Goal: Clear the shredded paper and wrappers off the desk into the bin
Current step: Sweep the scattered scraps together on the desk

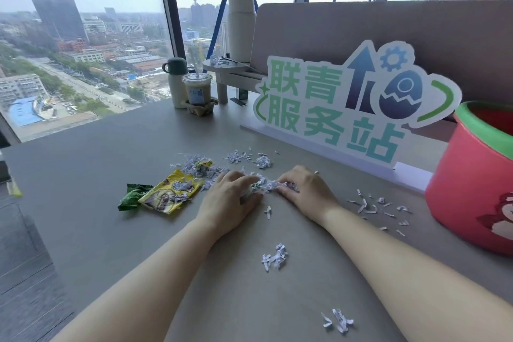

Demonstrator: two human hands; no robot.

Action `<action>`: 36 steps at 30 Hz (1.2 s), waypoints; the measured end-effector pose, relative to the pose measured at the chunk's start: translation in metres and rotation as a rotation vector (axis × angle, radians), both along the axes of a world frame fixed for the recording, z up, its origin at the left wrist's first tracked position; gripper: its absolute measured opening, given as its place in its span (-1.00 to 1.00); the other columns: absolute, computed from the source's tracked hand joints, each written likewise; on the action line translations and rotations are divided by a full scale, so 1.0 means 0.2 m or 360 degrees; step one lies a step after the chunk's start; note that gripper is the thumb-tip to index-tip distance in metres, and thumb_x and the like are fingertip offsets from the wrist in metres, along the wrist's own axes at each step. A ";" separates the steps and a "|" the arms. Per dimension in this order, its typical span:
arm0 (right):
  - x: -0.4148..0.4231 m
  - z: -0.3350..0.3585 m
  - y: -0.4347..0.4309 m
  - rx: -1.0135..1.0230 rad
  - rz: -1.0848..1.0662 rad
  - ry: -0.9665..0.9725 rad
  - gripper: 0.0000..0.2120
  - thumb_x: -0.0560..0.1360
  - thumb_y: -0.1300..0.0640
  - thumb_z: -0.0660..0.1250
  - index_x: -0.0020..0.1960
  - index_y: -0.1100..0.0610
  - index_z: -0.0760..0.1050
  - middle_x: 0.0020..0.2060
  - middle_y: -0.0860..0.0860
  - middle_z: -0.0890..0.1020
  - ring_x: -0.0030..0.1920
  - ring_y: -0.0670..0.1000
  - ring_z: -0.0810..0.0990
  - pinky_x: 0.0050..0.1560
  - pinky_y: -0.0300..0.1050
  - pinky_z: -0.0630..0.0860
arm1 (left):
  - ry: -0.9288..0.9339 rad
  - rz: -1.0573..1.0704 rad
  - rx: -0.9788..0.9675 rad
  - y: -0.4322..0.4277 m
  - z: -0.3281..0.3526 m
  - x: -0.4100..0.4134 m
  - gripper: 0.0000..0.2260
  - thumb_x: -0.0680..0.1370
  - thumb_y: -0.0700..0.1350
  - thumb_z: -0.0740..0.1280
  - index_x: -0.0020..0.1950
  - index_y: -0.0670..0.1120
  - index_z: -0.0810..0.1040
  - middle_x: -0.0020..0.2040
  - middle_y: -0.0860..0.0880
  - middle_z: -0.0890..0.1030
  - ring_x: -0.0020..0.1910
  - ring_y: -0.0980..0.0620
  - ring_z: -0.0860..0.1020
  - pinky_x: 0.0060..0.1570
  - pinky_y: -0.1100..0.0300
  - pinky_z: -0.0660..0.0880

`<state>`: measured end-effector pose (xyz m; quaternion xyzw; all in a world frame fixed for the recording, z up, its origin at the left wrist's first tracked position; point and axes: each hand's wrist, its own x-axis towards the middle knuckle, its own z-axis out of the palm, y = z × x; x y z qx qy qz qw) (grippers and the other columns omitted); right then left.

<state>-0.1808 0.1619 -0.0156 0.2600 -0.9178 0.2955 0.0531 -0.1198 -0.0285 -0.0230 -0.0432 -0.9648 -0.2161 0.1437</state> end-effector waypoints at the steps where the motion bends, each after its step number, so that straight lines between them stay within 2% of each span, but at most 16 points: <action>1: 0.01 0.00 0.00 -0.0013 -0.0008 -0.0001 -0.83 0.47 0.05 0.35 0.00 0.10 0.60 -0.08 0.09 0.56 -0.02 0.09 0.54 0.03 -0.07 0.44 | -0.0008 0.0003 0.0018 0.00 0.00 0.01 -0.65 0.50 0.09 0.31 0.28 0.10 0.49 0.22 -0.01 0.50 0.25 -0.05 0.41 0.25 0.17 0.33; 4: 0.05 0.01 0.02 -0.0061 -0.0017 -0.0006 -0.84 0.46 0.08 0.37 -0.02 0.14 0.61 -0.08 0.11 0.58 -0.03 0.09 0.55 0.03 -0.09 0.42 | -0.0019 0.0009 0.0050 0.02 0.02 0.03 -0.65 0.50 0.07 0.32 0.28 0.10 0.49 0.23 -0.02 0.50 0.26 -0.06 0.40 0.25 0.17 0.32; 9: 0.12 0.05 0.06 -0.0092 -0.0038 0.0027 -0.85 0.47 0.11 0.36 -0.02 0.14 0.61 -0.10 0.09 0.58 -0.06 0.08 0.55 -0.09 -0.21 0.34 | 0.0013 0.0001 0.0074 0.04 0.07 0.06 -0.67 0.49 0.08 0.33 0.24 0.10 0.52 0.21 -0.03 0.52 0.23 -0.08 0.43 0.23 0.15 0.35; 14: 0.19 0.16 0.14 -0.0111 -0.0065 0.0060 -0.85 0.48 0.10 0.35 -0.02 0.15 0.61 -0.09 0.10 0.58 -0.08 0.06 0.54 -0.09 -0.18 0.37 | 0.0058 -0.0078 0.0069 0.09 0.16 0.11 -0.67 0.50 0.05 0.33 0.26 0.08 0.51 0.20 -0.03 0.52 0.21 -0.06 0.45 0.18 0.16 0.35; 18: 0.26 0.27 0.23 -0.0158 -0.0112 0.0079 -0.83 0.48 0.10 0.35 -0.02 0.17 0.61 -0.06 0.11 0.60 -0.03 0.06 0.55 -0.02 -0.16 0.41 | 0.0111 -0.0151 0.0059 0.15 0.24 0.16 -0.67 0.50 0.02 0.34 0.26 0.07 0.51 0.20 -0.05 0.52 0.21 -0.08 0.45 0.19 0.14 0.35; 25: 0.39 0.45 0.40 -0.0198 -0.0174 0.0110 -0.84 0.48 0.11 0.35 -0.03 0.19 0.61 -0.08 0.06 0.60 -0.03 0.03 0.54 -0.05 -0.21 0.39 | 0.0142 -0.0288 0.0043 0.32 0.35 0.19 -0.68 0.51 0.00 0.32 0.28 0.08 0.50 0.20 -0.07 0.53 0.21 -0.10 0.45 0.22 0.10 0.34; 30: 0.43 0.53 0.54 -0.0143 -0.0246 0.0130 -0.83 0.46 0.08 0.37 -0.04 0.15 0.62 -0.09 0.05 0.63 -0.02 0.03 0.55 -0.02 -0.17 0.41 | 0.0171 -0.0390 0.0071 0.47 0.42 0.20 -0.70 0.51 -0.01 0.34 0.24 0.04 0.53 0.21 -0.07 0.53 0.22 -0.09 0.44 0.24 0.12 0.32; 33: 0.44 0.58 0.61 -0.0115 -0.0295 0.0148 -0.84 0.45 0.08 0.37 -0.05 0.15 0.62 -0.12 0.06 0.63 -0.06 0.02 0.55 -0.06 -0.17 0.41 | 0.0175 -0.0460 0.0108 0.56 0.47 0.18 -0.73 0.51 -0.06 0.34 0.22 0.00 0.55 0.15 -0.07 0.55 0.06 -0.01 0.50 0.17 0.18 0.40; 36: 0.46 0.62 0.69 -0.0088 -0.0338 0.0199 -0.86 0.44 0.07 0.38 -0.08 0.13 0.62 -0.17 0.02 0.60 -0.11 0.00 0.52 -0.10 -0.19 0.36 | 0.0123 -0.0524 0.0096 0.63 0.49 0.17 -0.77 0.53 -0.14 0.31 0.18 -0.05 0.57 0.11 -0.06 0.58 -0.10 0.09 0.49 -0.05 0.41 0.32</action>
